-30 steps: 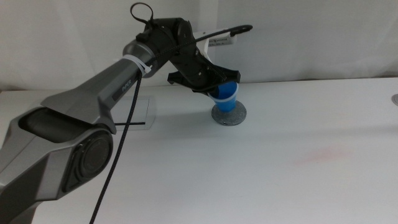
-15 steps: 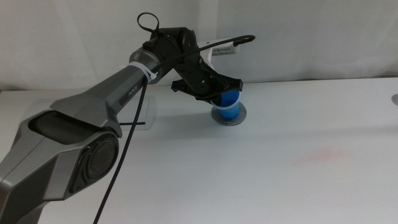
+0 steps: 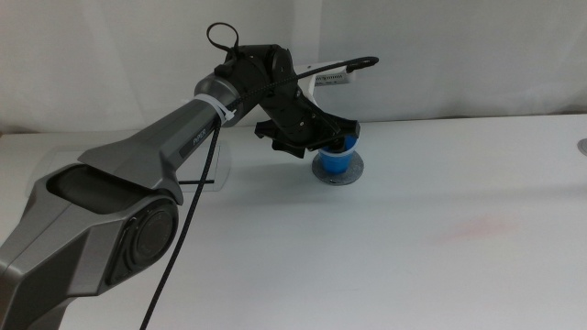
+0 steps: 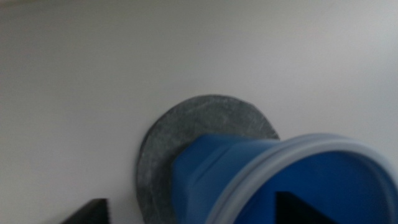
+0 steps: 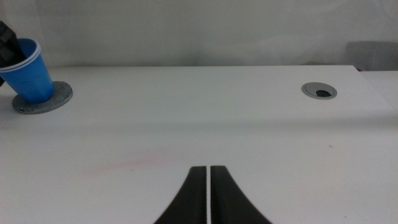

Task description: Place an empty cup on a cup mat.

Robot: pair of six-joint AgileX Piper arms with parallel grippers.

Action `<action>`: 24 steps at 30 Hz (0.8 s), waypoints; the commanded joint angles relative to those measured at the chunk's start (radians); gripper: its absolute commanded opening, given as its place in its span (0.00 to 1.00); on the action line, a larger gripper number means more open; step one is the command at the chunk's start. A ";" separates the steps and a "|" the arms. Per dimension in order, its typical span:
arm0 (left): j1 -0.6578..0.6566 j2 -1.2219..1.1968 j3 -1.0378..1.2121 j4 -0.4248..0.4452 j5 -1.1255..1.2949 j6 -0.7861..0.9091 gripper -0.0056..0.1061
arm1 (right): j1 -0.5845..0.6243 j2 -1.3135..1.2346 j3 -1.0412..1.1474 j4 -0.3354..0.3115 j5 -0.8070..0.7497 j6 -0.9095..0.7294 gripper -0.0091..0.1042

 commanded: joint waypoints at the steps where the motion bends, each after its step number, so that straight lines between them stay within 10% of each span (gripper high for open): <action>1: -0.004 -0.002 -0.007 -0.003 -0.023 0.003 0.71 | -0.004 -0.005 0.027 -0.008 0.002 -0.004 0.06; 24: -0.004 -0.002 -0.225 0.013 0.020 0.005 0.73 | -0.004 -0.005 0.027 -0.008 0.002 -0.004 0.06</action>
